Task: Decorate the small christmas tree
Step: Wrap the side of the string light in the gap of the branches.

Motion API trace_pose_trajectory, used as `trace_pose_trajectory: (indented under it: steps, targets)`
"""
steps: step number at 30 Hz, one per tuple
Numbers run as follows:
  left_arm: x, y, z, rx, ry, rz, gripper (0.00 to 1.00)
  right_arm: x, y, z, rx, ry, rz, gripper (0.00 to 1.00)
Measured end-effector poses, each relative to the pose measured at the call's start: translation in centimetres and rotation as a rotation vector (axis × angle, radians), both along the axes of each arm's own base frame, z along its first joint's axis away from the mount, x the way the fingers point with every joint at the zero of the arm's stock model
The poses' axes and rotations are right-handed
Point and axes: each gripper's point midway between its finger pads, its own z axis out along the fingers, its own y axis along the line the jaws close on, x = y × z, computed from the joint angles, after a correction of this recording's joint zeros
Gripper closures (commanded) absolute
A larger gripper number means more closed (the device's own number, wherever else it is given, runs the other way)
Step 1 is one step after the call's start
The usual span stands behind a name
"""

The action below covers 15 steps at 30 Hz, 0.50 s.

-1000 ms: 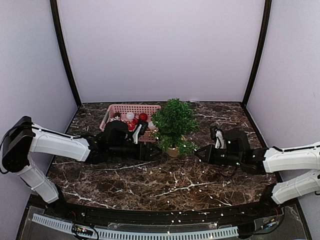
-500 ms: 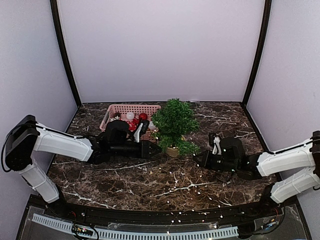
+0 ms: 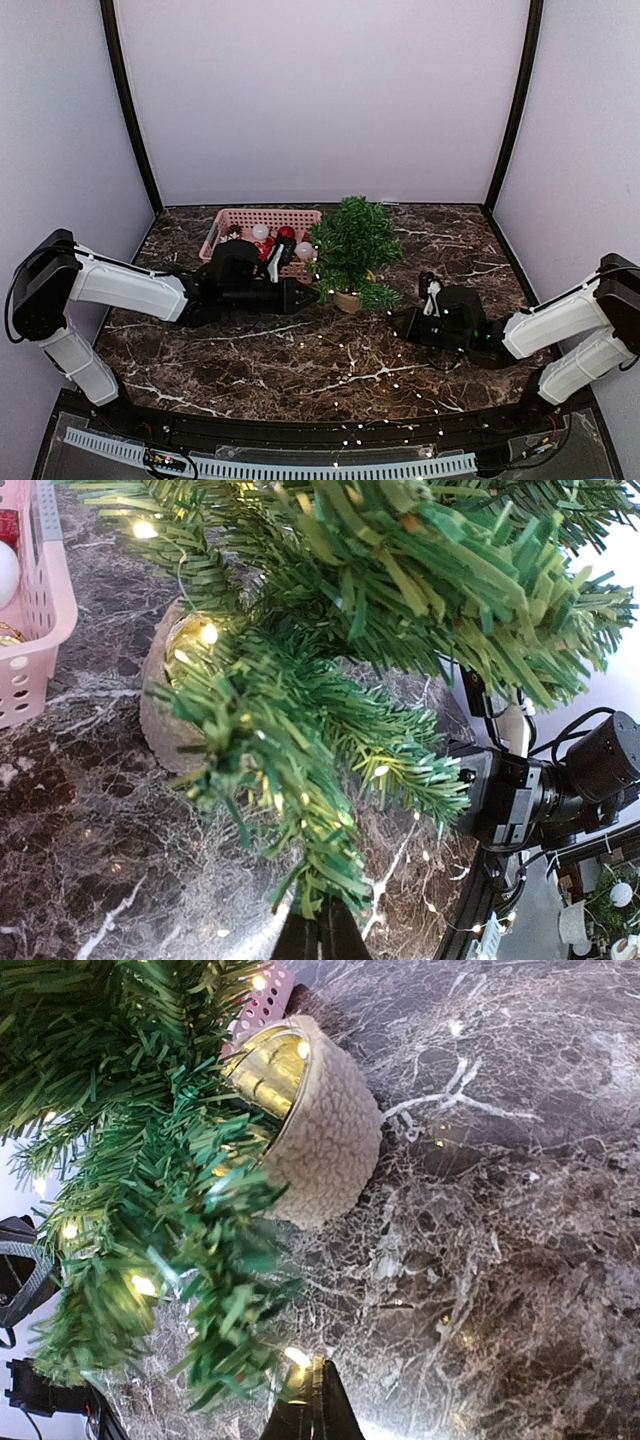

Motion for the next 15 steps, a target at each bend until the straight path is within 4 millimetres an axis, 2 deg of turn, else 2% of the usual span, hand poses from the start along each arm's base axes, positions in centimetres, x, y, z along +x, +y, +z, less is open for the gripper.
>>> trace_pose_trajectory:
  steps: [4, 6, 9, 11, 15]
  targets:
    - [0.7, 0.6, -0.3, 0.017, -0.004, 0.024, 1.0, 0.4, 0.5, -0.1, 0.012, -0.023, 0.007, 1.0]
    - [1.0, 0.9, -0.4, 0.027, -0.009, 0.032, 0.93, 0.5, 0.8, -0.1, 0.019, -0.032, 0.013, 1.0]
    - [1.5, 1.4, -0.7, 0.053, -0.025, 0.042, 0.64, 0.6, 1.2, -0.3, 0.025, -0.043, 0.03, 1.0]
    - [1.6, 1.8, -0.8, 0.073, -0.033, 0.053, 0.52, 0.6, 1.4, -0.2, 0.032, -0.05, 0.038, 1.0]
    - [1.9, 3.3, 0.3, 0.119, -0.07, 0.099, 0.39, 0.4, 1.9, 0.2, 0.044, -0.064, 0.053, 1.0]
